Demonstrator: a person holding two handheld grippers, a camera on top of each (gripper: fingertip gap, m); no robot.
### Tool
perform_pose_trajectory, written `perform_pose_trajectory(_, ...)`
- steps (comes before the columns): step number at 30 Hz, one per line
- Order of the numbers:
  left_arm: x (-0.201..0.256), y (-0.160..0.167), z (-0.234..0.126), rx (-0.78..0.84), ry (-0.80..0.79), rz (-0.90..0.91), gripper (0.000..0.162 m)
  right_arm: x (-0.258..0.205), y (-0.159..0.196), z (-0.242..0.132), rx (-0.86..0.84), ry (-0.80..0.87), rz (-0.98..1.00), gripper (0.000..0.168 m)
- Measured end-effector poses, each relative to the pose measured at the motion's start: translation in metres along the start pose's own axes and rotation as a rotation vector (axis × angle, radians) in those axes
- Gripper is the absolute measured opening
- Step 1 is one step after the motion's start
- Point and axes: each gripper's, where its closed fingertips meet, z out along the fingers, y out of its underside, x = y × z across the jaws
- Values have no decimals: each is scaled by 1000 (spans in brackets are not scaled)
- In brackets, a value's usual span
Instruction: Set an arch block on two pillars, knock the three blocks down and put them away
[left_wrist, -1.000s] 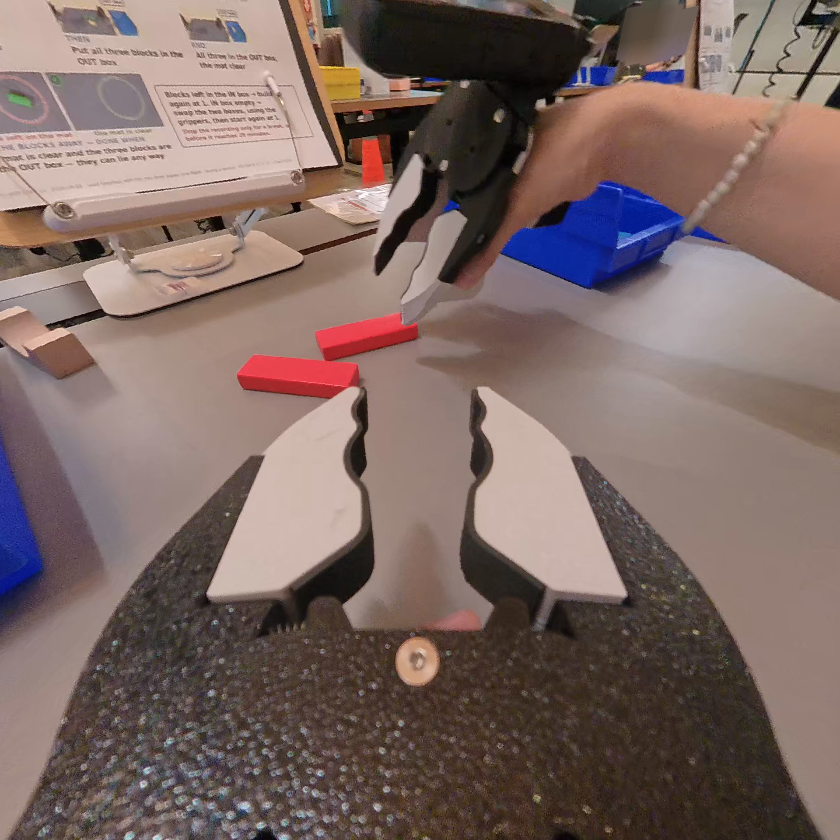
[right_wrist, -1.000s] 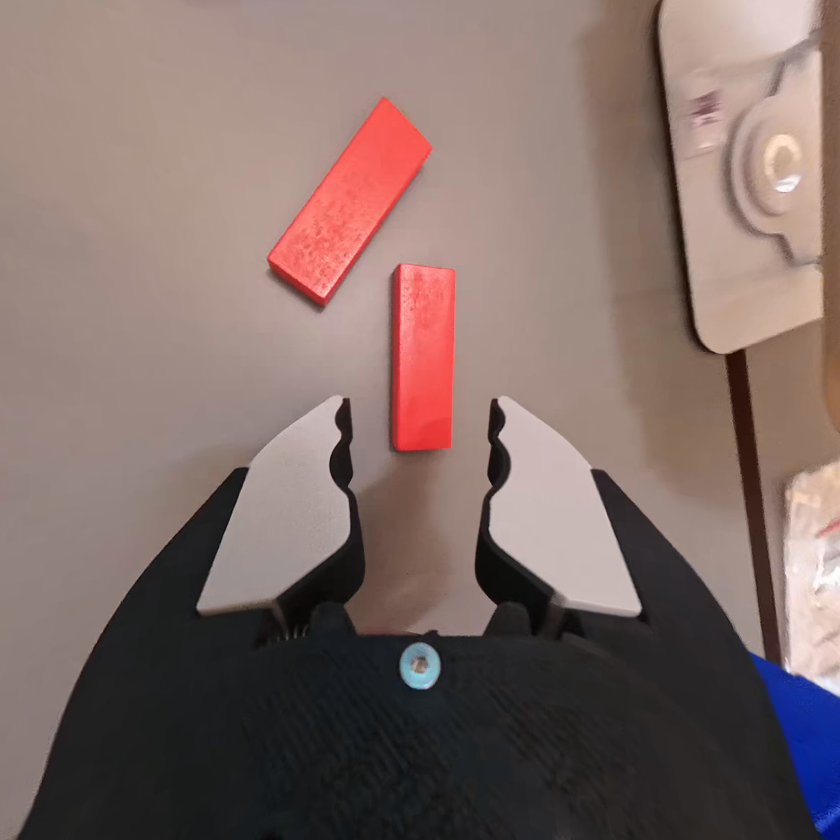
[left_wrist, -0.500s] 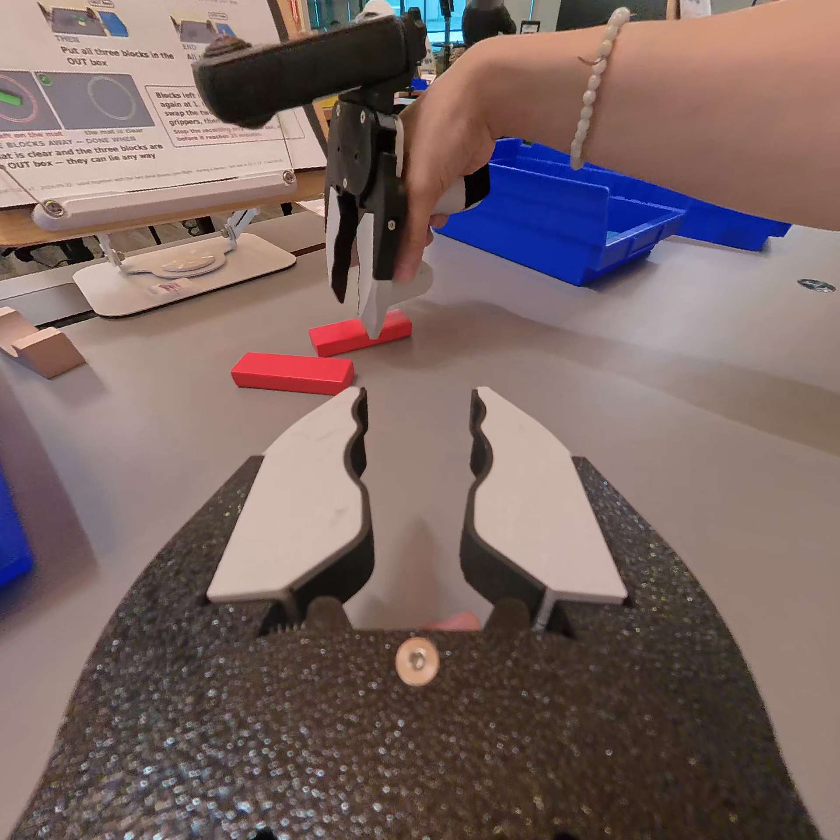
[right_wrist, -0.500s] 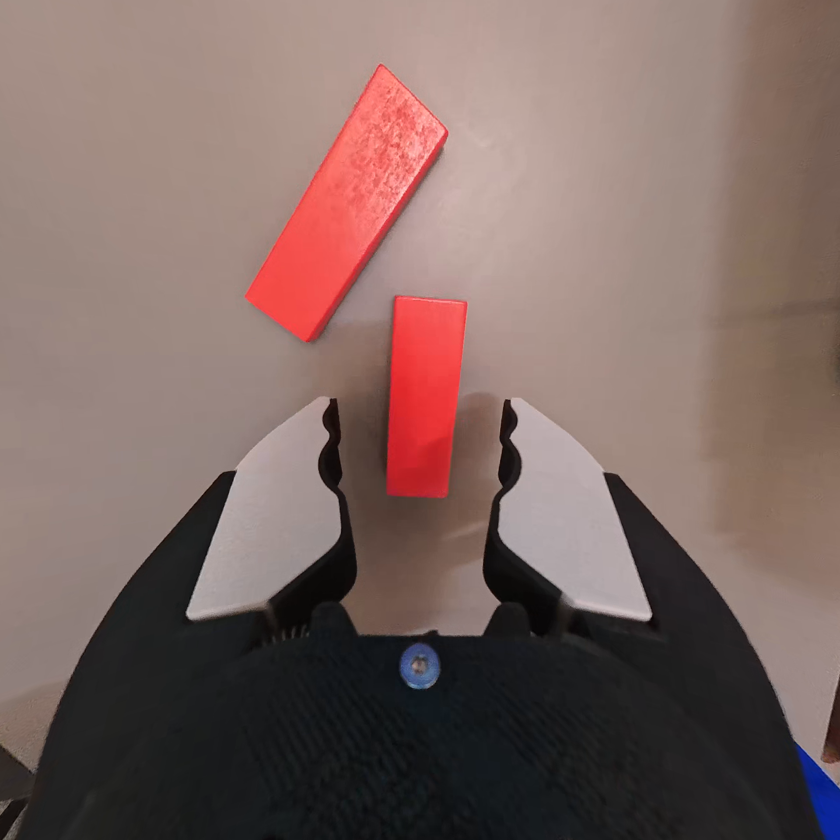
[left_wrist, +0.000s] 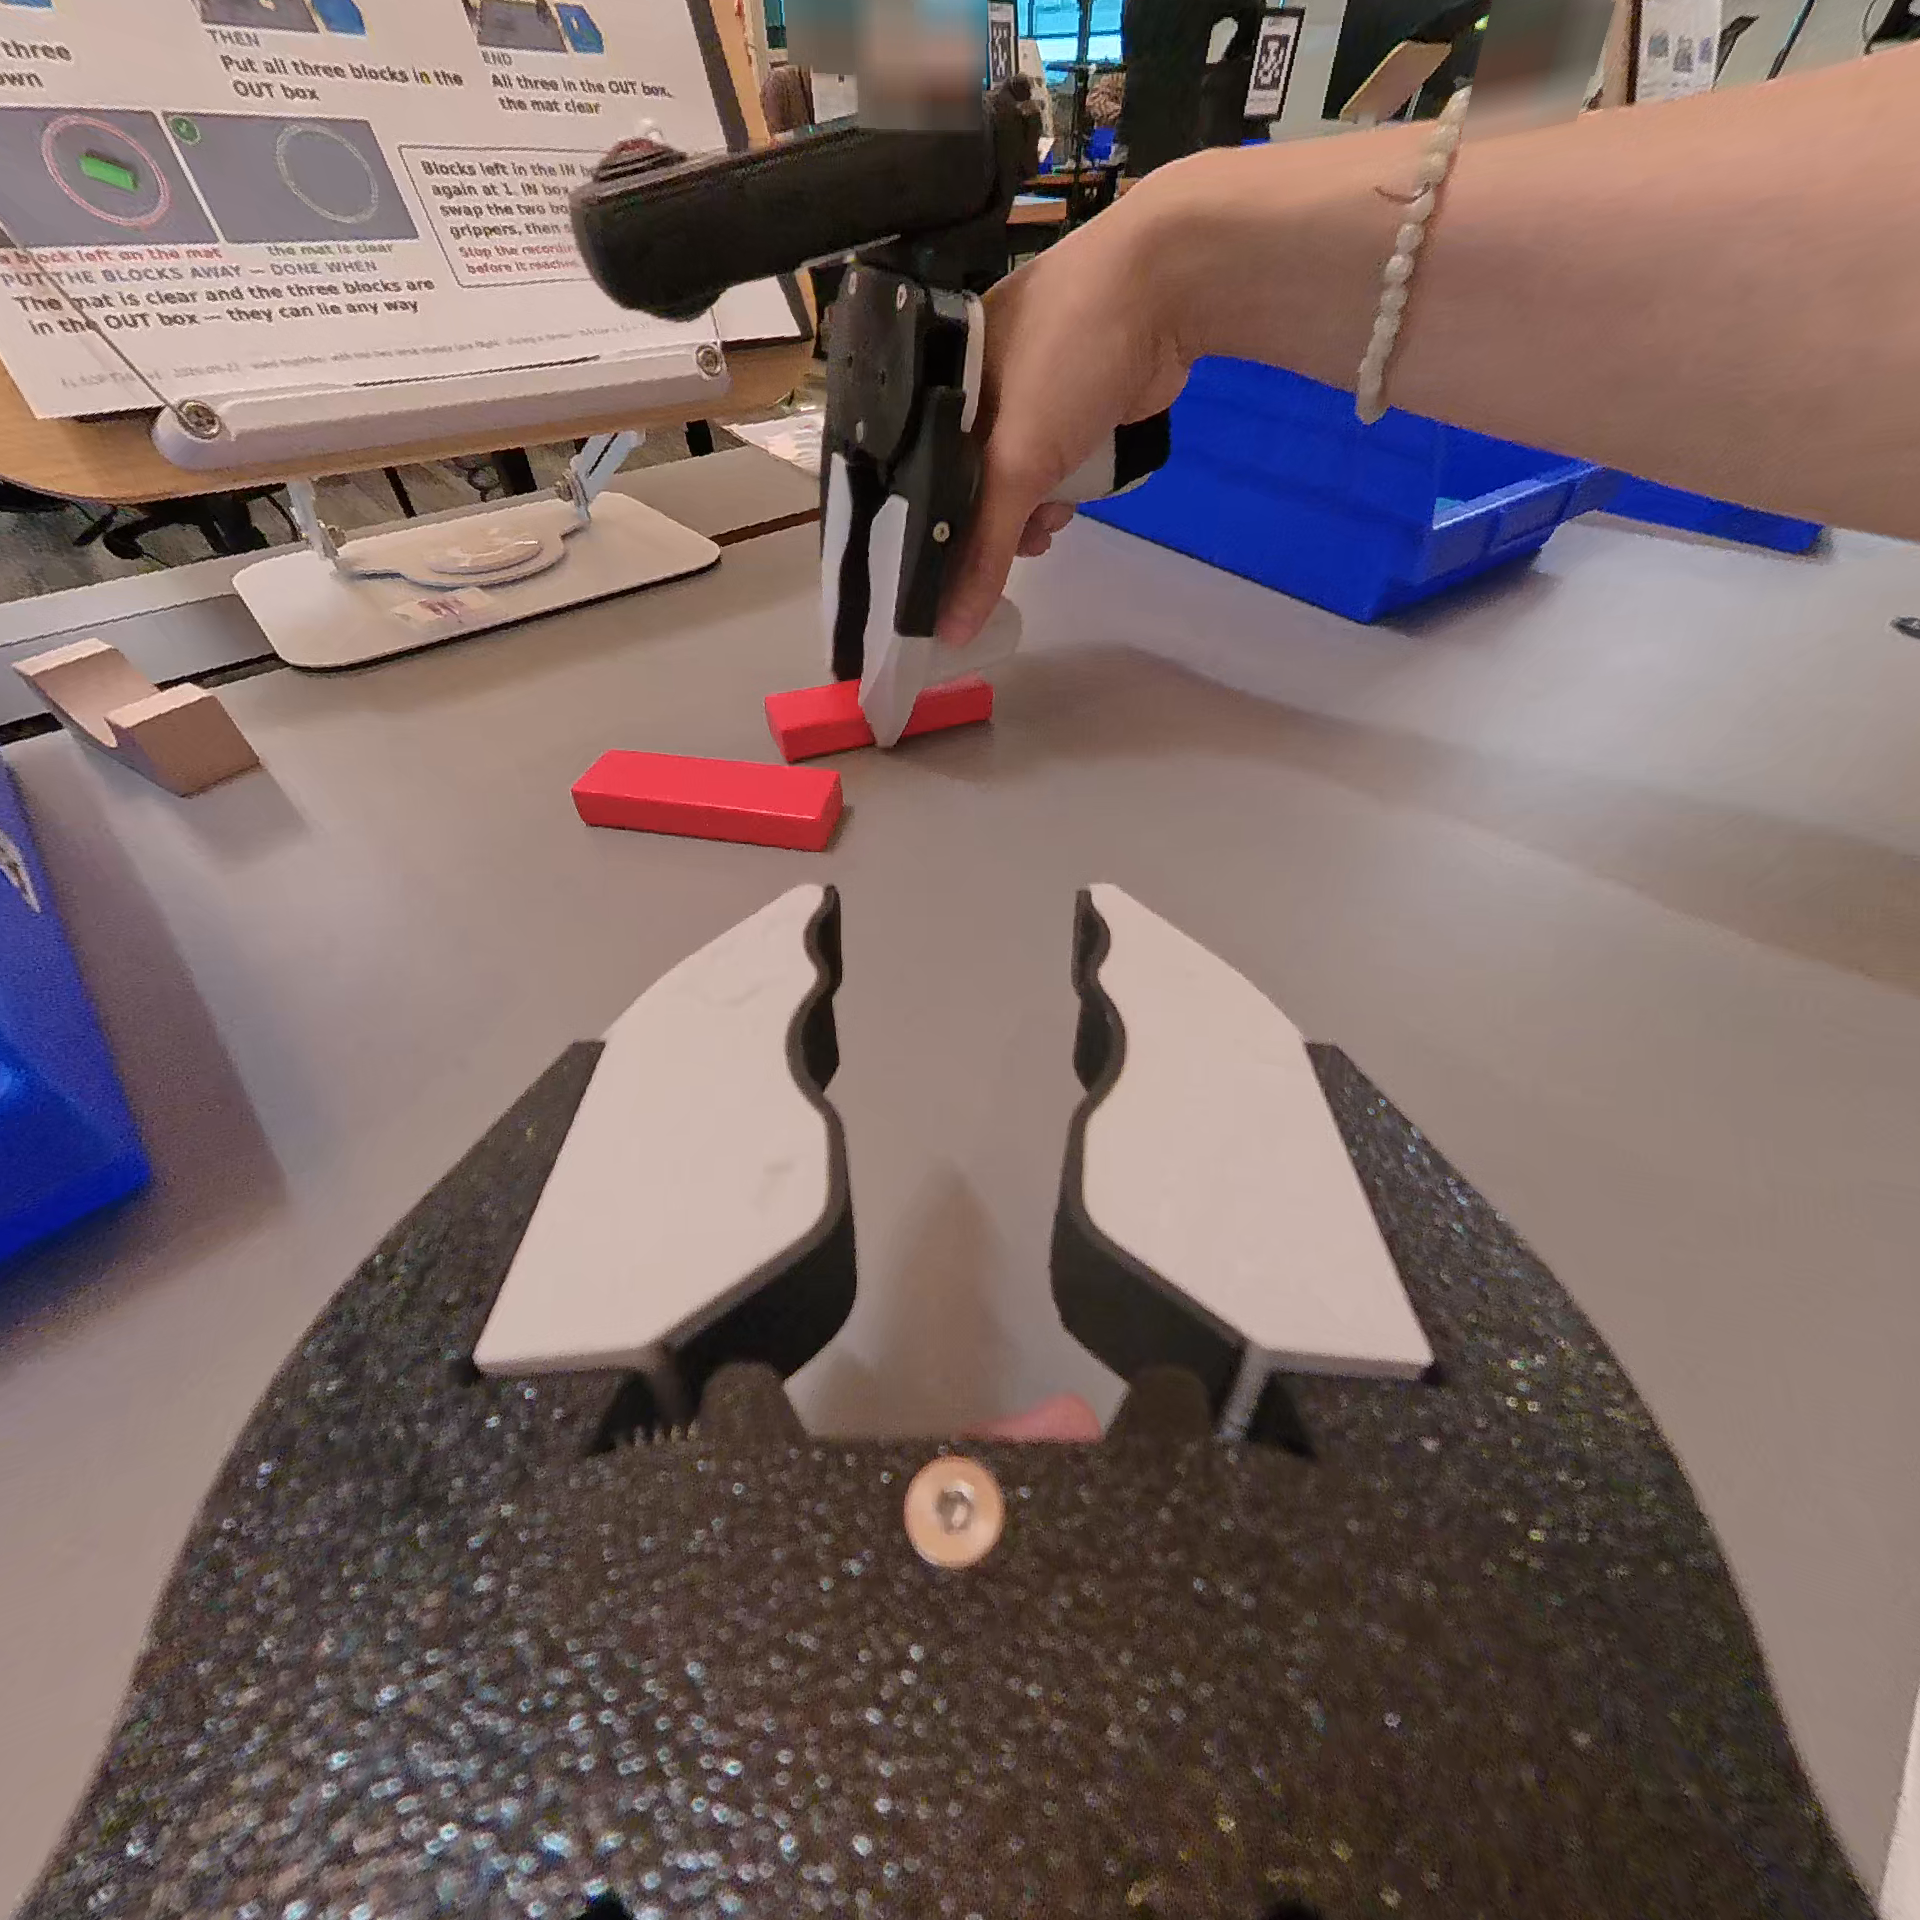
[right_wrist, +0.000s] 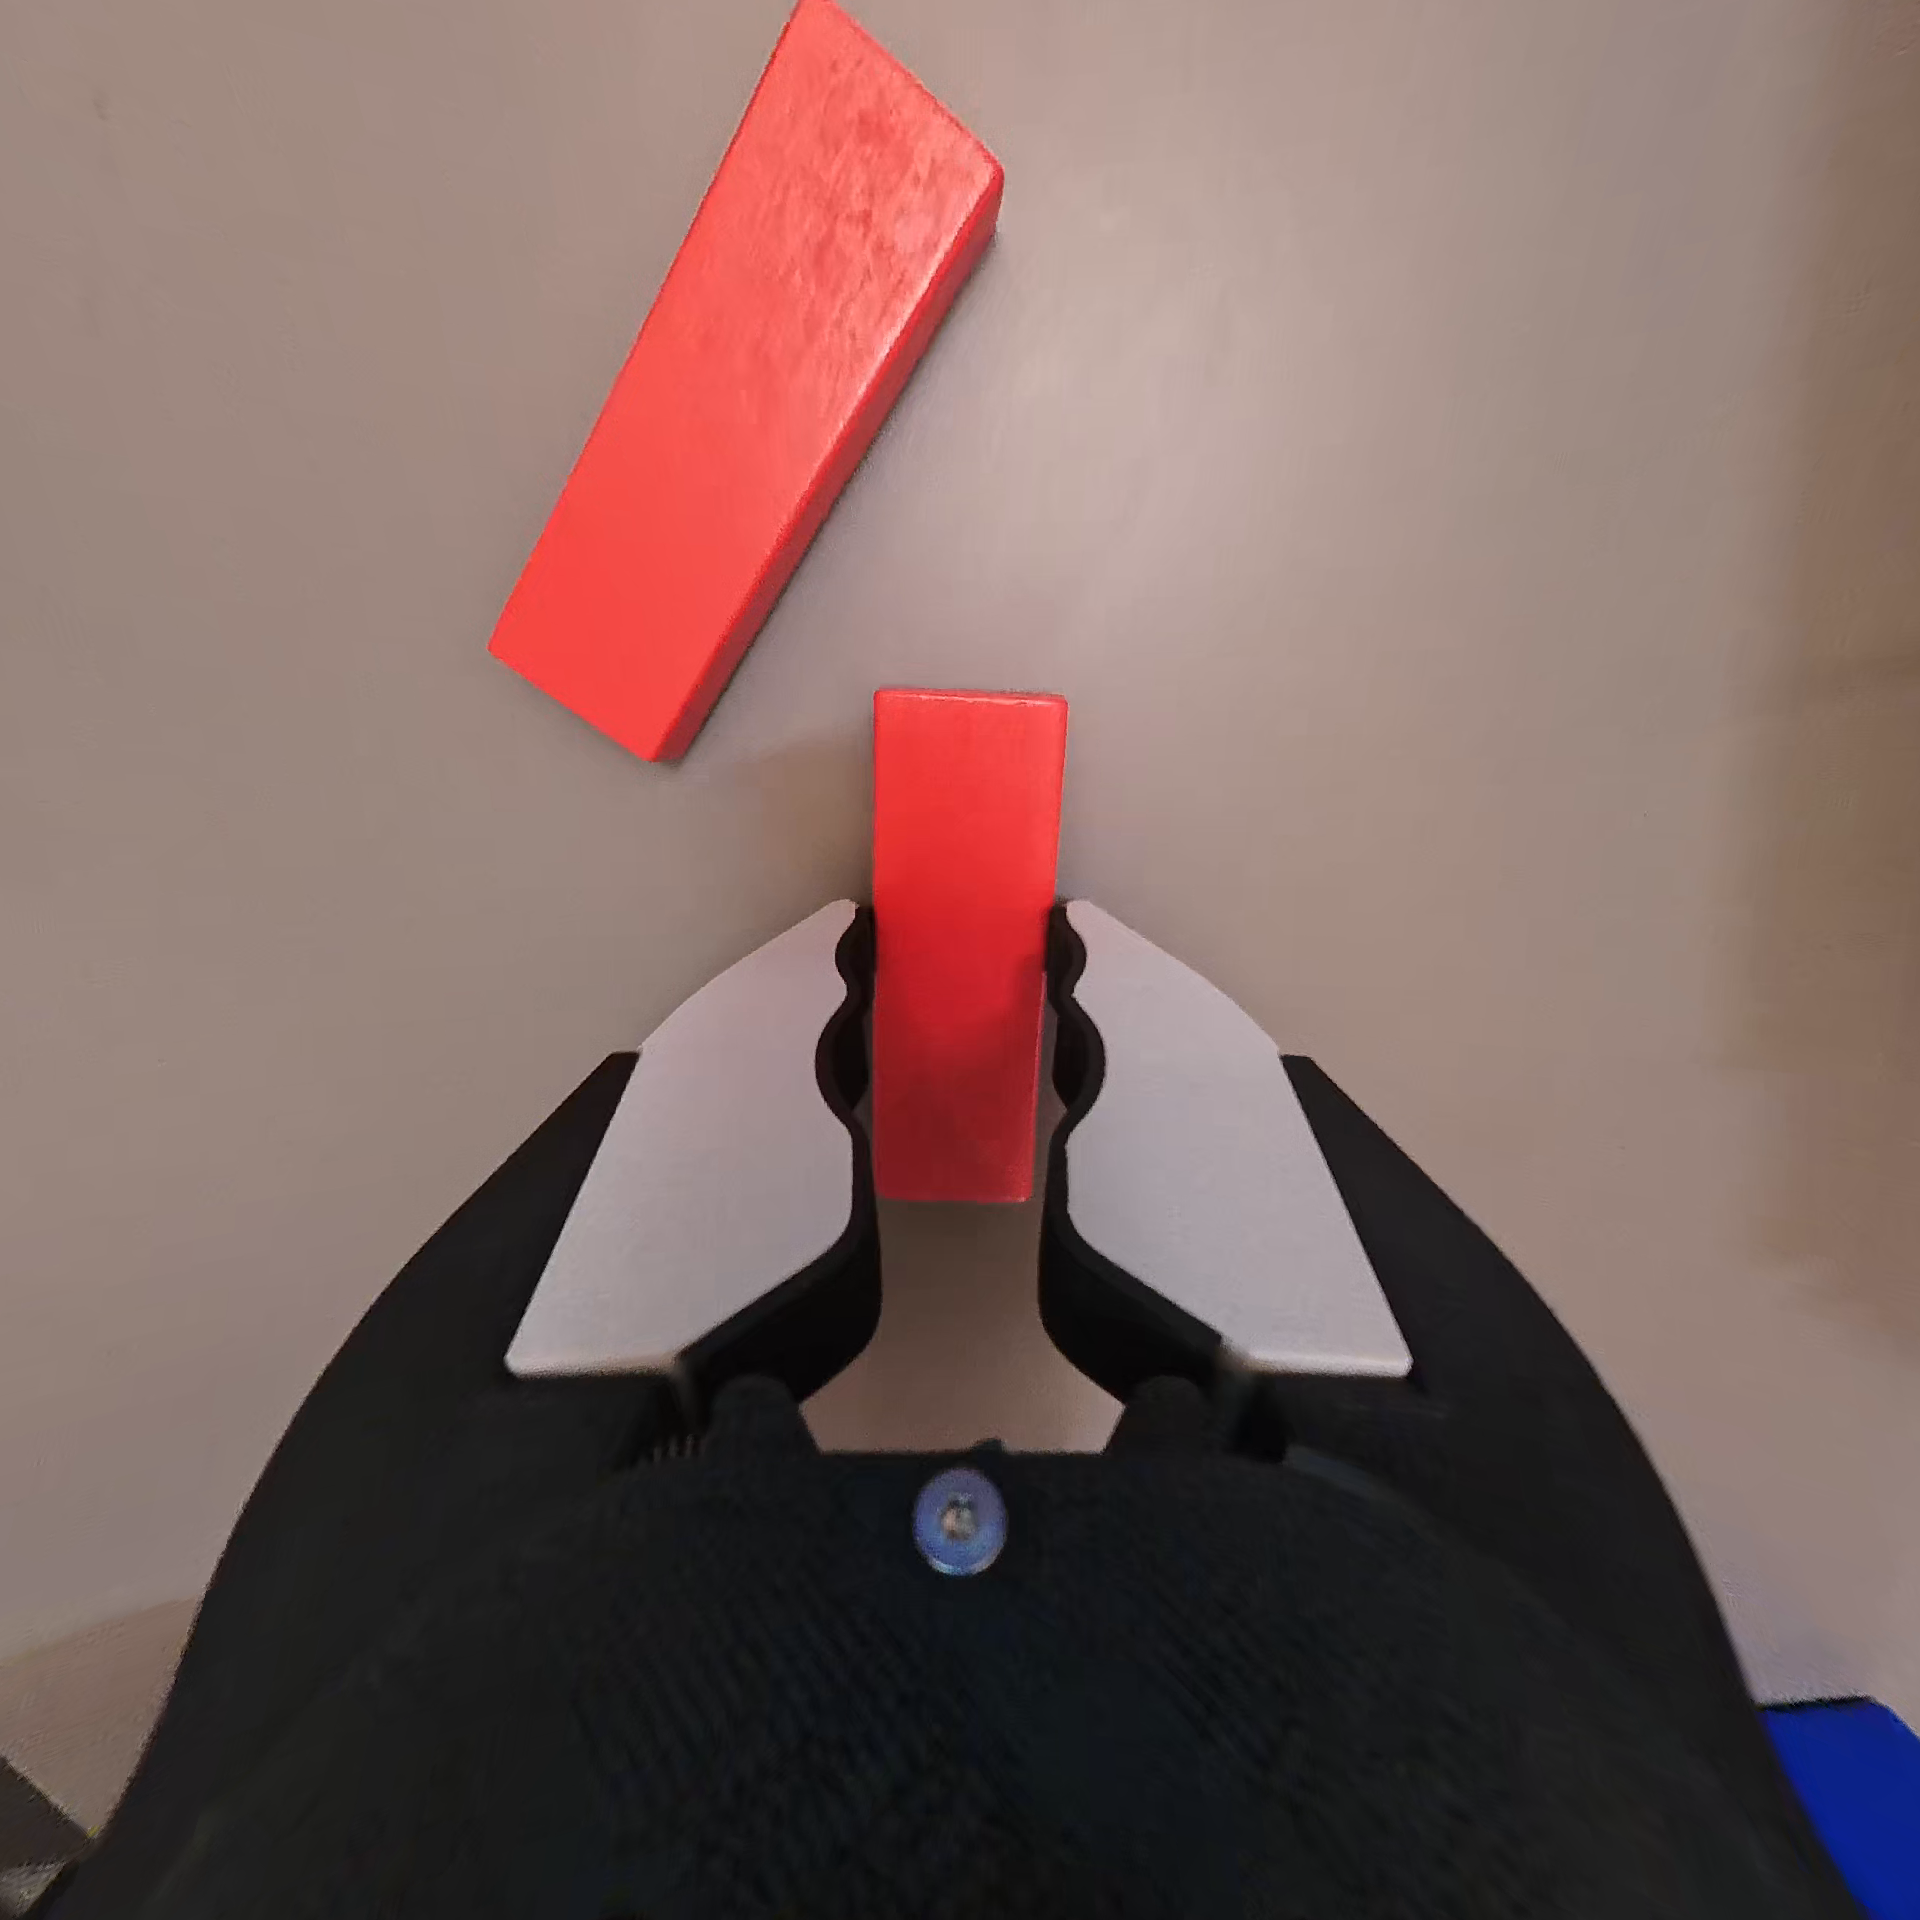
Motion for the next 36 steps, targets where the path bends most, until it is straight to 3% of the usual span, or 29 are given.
perform_pose_trajectory(1,1,1,-1,-2,-3,3,42,1,3,-3,3,4,2,32)
perform_pose_trajectory(6,5,3,-6,-7,-15,14,42,7,19,-38,21,21,20,32)
perform_pose_trajectory(10,7,5,-12,-12,-33,20,42,28,45,-104,44,97,67,33)
perform_pose_trajectory(14,7,6,-17,-14,-49,24,42,64,101,-176,58,224,263,33)
perform_pose_trajectory(17,6,7,-20,-14,-63,19,42,78,164,-198,-4,268,444,32)
perform_pose_trajectory(20,7,7,-22,-17,-73,24,42,90,220,-196,-37,335,616,32)
perform_pose_trajectory(23,8,9,-21,-29,-77,34,42,89,250,-169,0,274,762,32)
perform_pose_trajectory(29,12,13,-17,-64,-72,61,42,85,264,-118,-15,215,788,33)
perform_pose_trajectory(36,15,15,-11,-90,-50,83,42,80,273,-90,-54,173,778,34)
